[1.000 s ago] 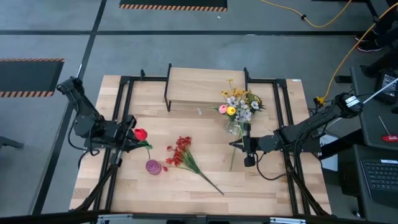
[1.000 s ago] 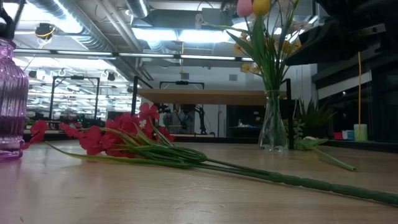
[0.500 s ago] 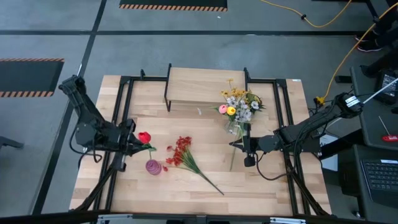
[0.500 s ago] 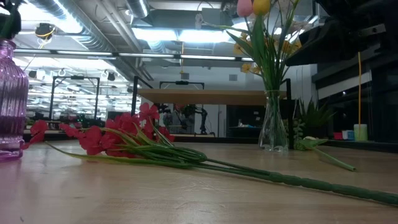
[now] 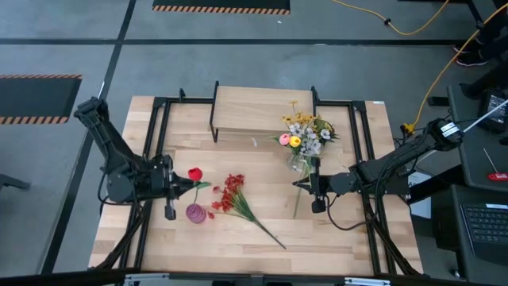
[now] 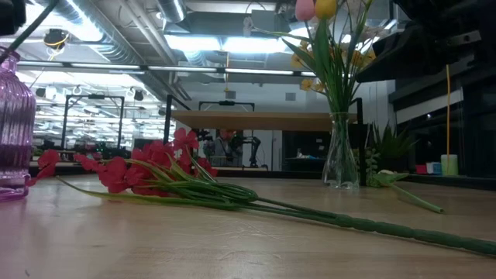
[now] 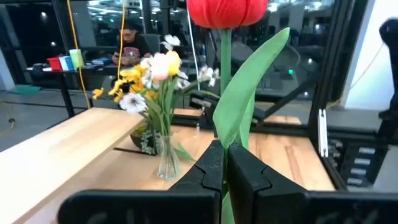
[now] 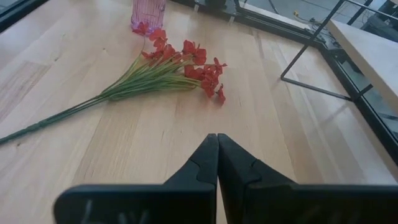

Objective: Pick and place flowers into a vace then onto a shelf
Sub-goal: Put the red flower into the violet vase

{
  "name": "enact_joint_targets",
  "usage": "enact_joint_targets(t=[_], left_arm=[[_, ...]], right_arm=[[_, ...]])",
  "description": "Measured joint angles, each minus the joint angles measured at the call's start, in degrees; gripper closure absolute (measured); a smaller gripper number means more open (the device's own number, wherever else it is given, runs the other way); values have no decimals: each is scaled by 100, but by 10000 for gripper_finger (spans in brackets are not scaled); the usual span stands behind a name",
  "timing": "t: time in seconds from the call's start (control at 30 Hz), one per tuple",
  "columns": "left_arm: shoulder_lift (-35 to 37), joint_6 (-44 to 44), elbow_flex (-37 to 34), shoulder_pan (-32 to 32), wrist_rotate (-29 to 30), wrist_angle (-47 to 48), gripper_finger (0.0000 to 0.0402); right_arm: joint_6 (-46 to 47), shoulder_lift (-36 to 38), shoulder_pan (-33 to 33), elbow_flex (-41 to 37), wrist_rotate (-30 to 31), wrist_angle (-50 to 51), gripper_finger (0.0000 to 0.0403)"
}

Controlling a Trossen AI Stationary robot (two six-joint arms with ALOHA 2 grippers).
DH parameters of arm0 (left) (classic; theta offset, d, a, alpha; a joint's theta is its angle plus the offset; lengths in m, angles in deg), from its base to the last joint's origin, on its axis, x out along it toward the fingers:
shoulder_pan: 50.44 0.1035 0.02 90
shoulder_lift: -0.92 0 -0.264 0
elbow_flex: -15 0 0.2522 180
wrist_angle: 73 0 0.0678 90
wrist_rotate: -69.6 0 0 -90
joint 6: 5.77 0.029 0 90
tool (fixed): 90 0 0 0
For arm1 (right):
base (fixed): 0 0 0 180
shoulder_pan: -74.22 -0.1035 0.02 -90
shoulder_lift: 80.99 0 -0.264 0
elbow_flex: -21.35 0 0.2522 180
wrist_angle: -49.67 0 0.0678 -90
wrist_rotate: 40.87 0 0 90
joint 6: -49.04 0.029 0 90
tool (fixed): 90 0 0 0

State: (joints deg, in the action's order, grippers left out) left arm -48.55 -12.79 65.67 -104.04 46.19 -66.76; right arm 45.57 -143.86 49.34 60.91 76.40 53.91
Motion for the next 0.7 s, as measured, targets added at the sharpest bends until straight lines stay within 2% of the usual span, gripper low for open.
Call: enact_joint_targets(t=[0.37,0.53,0.7], left_arm=[[-633,-918,0,-230,190,-7,398],[-888,-1196,-1,-784,1083,-1,398],[-1163,-1495,-2,-1157,1388,3,398]], right_arm=[[-2,0,0,0,0,24,396],[-2,-1,0,0,0,22,396],[-2,0,2,0,7,22,396]])
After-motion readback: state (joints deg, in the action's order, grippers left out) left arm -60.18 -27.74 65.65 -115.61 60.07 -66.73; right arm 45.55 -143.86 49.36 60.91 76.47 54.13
